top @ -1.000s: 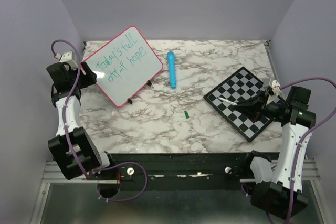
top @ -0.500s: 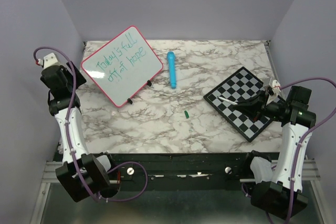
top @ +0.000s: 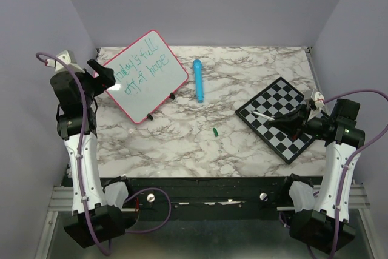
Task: Write a sentence on the whiteboard
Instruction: Pick up the pen cap from the center of the board.
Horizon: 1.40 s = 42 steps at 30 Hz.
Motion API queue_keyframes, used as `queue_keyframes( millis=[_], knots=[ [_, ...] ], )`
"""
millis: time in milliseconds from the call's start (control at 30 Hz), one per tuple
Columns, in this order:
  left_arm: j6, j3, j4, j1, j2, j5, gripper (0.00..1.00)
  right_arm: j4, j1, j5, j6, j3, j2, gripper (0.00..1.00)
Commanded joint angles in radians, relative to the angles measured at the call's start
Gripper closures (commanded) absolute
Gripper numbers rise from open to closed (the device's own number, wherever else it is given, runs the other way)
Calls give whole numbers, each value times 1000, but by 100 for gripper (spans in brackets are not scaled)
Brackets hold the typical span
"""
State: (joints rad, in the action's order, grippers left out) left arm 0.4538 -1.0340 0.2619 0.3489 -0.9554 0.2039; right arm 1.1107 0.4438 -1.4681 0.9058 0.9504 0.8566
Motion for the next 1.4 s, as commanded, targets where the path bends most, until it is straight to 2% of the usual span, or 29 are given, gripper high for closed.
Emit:
queue_keyframes(
  millis=[0, 100, 167, 467, 600, 767, 900, 1133, 1367],
  knots=[
    [-16, -106, 121, -124, 1, 115, 1, -34, -7, -94, -19, -10, -1, 99],
    [-53, -139, 186, -227, -9, 111, 1, -60, -7, -83, -44, -18, -2, 100],
    [-76, -152, 233, -347, -11, 88, 1, -90, -7, -75, -71, -24, 1, 99],
    [-110, -83, 270, -880, -72, -204, 3, -218, -7, -18, -182, -62, 15, 100],
    [-63, -29, 205, -981, -102, -281, 3, -255, -7, 11, -214, -76, 19, 99],
    [43, 75, 99, -1024, -105, -287, 3, -292, -7, 32, -239, -85, 36, 99],
    [193, 163, 8, -1027, -112, -304, 1, -299, -7, 49, -240, -84, 51, 100],
    [235, 264, -79, -1027, -134, -212, 1, -321, -7, 69, -255, -93, 74, 99],
    [180, 287, -76, -1028, -146, -181, 1, -336, -7, 84, -265, -98, 87, 100]
  ],
)
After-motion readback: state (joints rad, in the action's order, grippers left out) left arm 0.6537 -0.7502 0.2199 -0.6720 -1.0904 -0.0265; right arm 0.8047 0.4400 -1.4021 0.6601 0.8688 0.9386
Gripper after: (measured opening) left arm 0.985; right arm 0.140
